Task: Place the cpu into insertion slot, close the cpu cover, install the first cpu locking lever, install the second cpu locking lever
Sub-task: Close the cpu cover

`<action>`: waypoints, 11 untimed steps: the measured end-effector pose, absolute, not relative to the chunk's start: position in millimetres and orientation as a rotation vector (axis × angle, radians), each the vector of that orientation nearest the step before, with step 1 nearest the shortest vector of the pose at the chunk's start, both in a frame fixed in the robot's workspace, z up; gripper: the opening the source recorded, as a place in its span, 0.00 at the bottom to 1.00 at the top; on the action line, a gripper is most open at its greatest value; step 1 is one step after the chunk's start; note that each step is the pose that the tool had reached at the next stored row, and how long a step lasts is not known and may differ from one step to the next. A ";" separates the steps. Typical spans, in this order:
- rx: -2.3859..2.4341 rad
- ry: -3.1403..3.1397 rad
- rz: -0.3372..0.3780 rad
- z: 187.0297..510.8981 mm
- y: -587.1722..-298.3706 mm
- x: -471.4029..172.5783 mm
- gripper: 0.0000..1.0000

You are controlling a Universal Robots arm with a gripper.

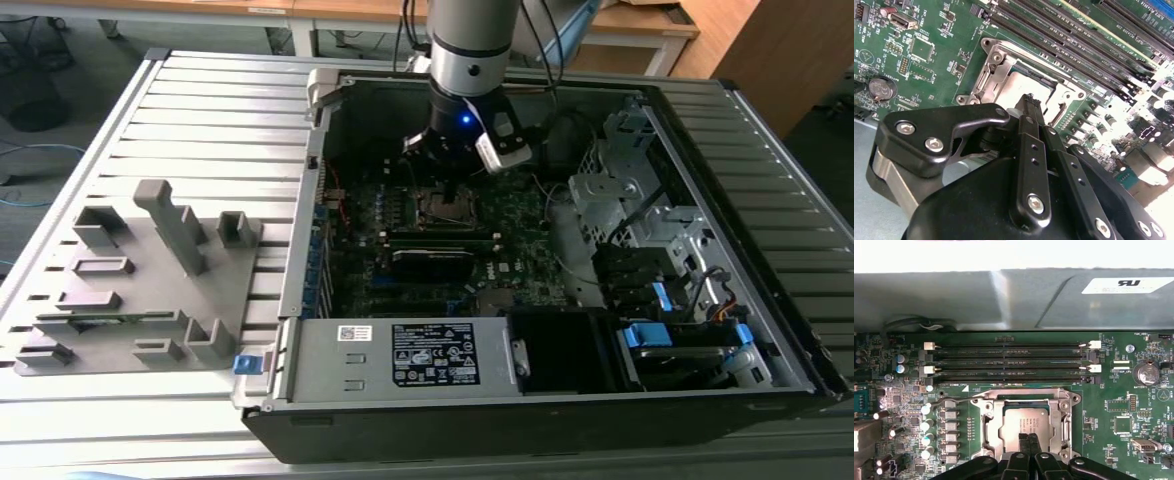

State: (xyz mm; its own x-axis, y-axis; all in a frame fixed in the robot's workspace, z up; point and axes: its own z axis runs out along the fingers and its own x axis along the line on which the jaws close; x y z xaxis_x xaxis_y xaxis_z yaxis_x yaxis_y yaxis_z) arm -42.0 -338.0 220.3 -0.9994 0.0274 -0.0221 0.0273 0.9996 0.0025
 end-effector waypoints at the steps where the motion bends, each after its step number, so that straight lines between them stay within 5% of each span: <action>1: 0.043 3.119 0.003 221.0 -337.9 -41.9 0.11; 11: 0.043 3.119 0.003 223.6 -338.0 -41.9 0.11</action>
